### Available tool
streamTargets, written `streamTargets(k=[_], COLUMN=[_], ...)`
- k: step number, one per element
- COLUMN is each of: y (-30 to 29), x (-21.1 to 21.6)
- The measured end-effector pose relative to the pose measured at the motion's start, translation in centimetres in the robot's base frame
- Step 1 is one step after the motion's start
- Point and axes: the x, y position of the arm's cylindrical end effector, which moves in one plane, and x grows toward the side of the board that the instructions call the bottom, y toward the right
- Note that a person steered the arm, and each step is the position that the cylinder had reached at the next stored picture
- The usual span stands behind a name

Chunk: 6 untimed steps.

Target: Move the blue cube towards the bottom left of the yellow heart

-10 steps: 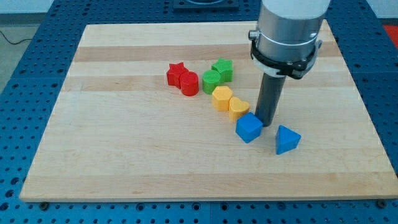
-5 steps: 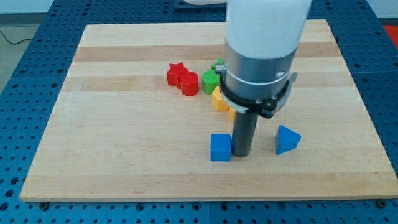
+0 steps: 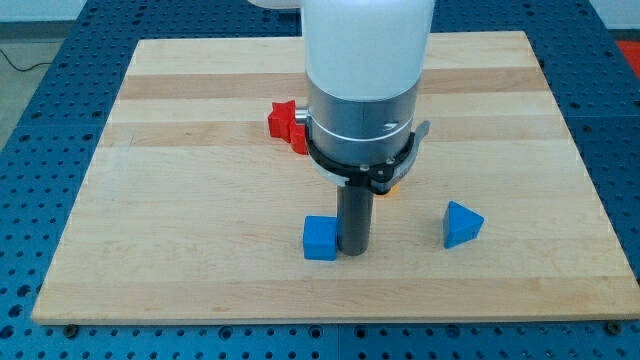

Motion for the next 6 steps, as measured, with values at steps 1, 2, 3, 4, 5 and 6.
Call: streamTargets(k=[1,2,3,4,5,6], y=[0.1,0.1,-0.8,-2.4,-3.1,-1.6], x=[0.9,1.7,1.3,0.0,0.1,2.2])
